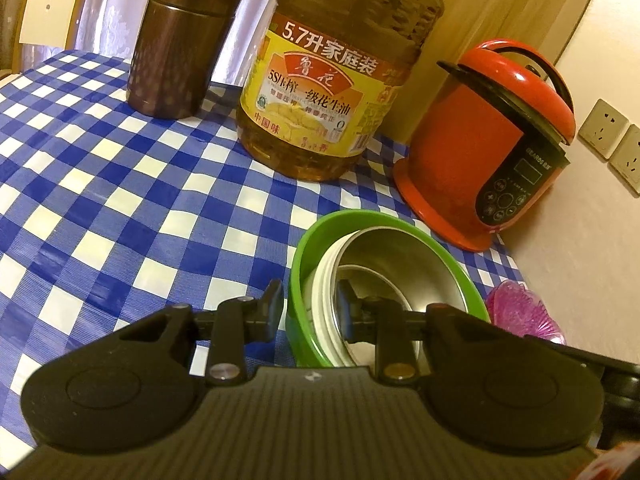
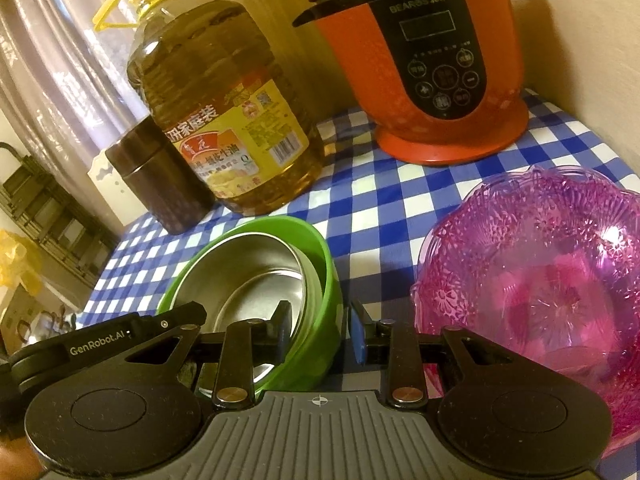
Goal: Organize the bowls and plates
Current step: 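Close both tools on the rim of the green bowl, then lift the nested green bowl stack with both tools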
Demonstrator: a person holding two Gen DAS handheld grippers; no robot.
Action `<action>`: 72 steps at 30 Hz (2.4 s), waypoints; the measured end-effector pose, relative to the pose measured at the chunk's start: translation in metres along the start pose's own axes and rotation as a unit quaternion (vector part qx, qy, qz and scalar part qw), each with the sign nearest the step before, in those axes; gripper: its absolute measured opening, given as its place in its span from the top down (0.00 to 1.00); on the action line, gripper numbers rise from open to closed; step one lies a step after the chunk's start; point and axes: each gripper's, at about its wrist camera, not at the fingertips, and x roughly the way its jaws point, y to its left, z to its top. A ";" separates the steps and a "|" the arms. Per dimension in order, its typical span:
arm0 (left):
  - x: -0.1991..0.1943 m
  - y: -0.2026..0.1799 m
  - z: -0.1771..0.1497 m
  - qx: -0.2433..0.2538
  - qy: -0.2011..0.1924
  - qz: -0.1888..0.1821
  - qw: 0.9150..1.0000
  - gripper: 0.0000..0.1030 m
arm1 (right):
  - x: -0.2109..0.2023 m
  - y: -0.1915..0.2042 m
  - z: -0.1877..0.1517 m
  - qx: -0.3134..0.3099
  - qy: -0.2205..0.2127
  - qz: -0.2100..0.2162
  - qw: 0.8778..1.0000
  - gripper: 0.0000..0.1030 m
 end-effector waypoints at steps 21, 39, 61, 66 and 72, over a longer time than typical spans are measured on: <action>0.008 0.028 0.012 -0.128 -0.006 -0.057 0.990 0.68 | 0.017 -0.008 0.011 0.036 -0.011 0.015 0.999 0.46; 0.010 0.043 0.005 -0.174 0.028 -0.071 0.982 0.74 | 0.014 -0.011 0.010 0.063 -0.002 0.021 0.998 0.62; -0.068 0.029 -0.047 -0.114 0.098 -0.042 0.988 0.76 | -0.043 0.021 -0.039 0.008 0.072 -0.018 0.997 0.75; -0.088 0.026 -0.063 -0.111 0.102 -0.059 0.987 0.59 | -0.071 0.021 -0.065 0.003 0.075 -0.007 0.997 0.74; -0.089 0.030 -0.059 -0.157 0.062 -0.079 0.982 0.41 | -0.074 0.016 -0.060 0.044 0.048 0.024 0.998 0.29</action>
